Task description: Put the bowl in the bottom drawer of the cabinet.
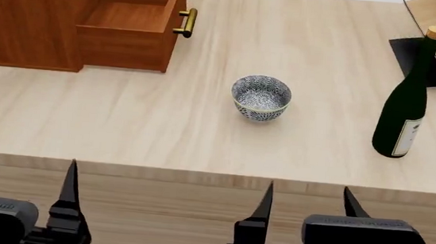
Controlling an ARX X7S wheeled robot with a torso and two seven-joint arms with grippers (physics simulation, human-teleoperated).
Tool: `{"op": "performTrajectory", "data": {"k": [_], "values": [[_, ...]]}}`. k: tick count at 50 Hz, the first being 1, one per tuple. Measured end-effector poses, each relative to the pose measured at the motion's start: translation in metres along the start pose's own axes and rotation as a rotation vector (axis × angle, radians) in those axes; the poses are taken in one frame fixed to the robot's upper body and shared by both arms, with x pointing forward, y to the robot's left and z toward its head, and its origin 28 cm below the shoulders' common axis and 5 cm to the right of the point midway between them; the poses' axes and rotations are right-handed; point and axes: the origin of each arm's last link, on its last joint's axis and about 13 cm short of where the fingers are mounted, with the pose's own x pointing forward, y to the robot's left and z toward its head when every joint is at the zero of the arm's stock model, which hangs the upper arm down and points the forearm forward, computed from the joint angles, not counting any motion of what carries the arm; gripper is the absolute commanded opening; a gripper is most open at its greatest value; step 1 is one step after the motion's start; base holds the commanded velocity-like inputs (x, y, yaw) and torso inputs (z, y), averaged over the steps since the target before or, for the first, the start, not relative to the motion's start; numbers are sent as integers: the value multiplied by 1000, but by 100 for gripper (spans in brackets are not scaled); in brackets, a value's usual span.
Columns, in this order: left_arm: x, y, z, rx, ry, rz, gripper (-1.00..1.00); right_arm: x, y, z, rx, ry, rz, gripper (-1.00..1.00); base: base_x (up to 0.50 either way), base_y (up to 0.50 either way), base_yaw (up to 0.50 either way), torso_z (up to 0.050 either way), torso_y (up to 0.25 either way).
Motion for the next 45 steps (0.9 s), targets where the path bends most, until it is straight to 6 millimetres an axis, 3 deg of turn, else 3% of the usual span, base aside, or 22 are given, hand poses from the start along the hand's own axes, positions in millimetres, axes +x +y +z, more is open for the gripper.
{"op": "performTrajectory", "data": {"k": [29,45], "values": [[17,2,44,31,-53,-33,100,16,-4,47,5,-18,30,100,0,0,0,0,0],[21,1,54,48,-69,-43,100,20,-5,58,-3,-40,46,100,0,0,0,0,0]]}}
